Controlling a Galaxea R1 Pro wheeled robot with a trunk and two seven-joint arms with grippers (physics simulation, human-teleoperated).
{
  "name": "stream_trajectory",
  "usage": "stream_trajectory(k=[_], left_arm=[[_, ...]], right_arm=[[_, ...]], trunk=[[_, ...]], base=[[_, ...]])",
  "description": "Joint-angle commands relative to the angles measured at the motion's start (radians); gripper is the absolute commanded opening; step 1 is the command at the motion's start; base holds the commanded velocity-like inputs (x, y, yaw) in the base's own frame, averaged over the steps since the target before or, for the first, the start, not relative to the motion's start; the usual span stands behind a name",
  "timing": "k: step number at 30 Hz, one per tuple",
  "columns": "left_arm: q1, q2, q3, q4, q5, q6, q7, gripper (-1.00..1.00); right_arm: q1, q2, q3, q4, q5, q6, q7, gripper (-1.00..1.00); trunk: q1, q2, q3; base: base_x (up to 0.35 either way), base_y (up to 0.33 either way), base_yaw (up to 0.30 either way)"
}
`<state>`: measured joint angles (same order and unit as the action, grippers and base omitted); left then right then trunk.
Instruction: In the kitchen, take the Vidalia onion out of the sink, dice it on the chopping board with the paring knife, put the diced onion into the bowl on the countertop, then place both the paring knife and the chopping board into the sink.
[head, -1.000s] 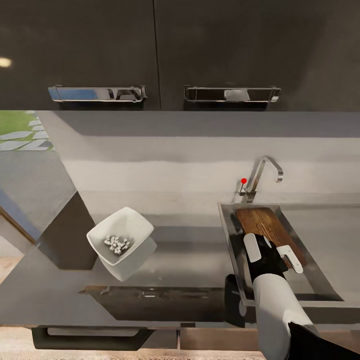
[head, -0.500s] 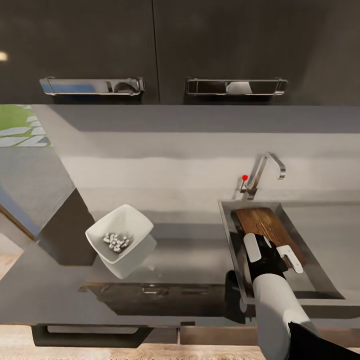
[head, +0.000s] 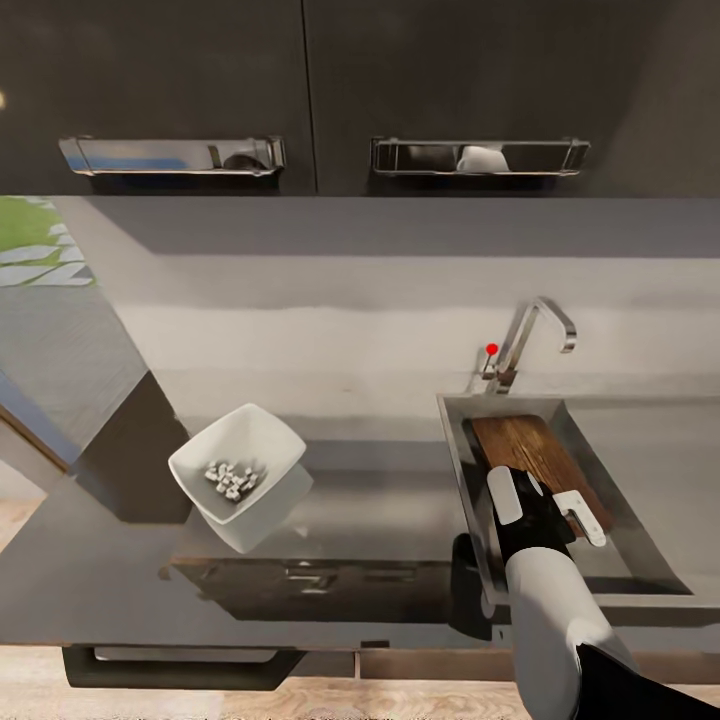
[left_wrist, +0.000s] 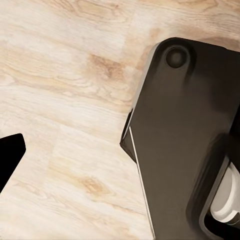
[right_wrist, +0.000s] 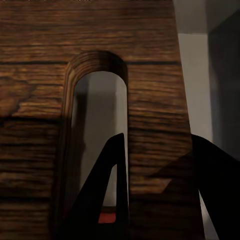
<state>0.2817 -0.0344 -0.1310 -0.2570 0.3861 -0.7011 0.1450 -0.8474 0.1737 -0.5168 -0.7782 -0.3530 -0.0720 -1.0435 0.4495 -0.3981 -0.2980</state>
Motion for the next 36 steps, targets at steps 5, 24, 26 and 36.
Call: stream_trajectory(k=[5, 24, 26, 36], left_arm=[[0.001, 0.0, -0.009, -0.002, 0.002, 0.0, 0.01, 1.0], [0.001, 0.001, -0.009, -0.002, 0.002, 0.0, 0.01, 1.0], [0.001, 0.001, -0.009, -0.002, 0.002, 0.0, 0.01, 1.0], [0.001, 0.0, -0.009, -0.002, 0.002, 0.0, 0.01, 1.0]], right_arm=[[-0.001, 0.001, -0.002, -0.002, -0.004, -0.008, 0.0, -1.0], [-0.001, 0.001, -0.003, -0.003, -0.004, -0.008, 0.0, -1.0], [-0.001, 0.001, -0.003, -0.003, -0.004, -0.008, 0.001, -1.0], [-0.001, 0.001, -0.003, -0.003, -0.006, -0.009, 0.0, -1.0]], trunk=[[0.001, -0.002, -0.01], [0.001, -0.002, -0.04], [0.001, -0.002, -0.043], [0.001, -0.002, -0.051]], base=[[0.0, 0.0, 0.0], [0.0, 0.0, 0.0], [0.0, 0.0, 0.0], [0.0, 0.0, 0.0]])
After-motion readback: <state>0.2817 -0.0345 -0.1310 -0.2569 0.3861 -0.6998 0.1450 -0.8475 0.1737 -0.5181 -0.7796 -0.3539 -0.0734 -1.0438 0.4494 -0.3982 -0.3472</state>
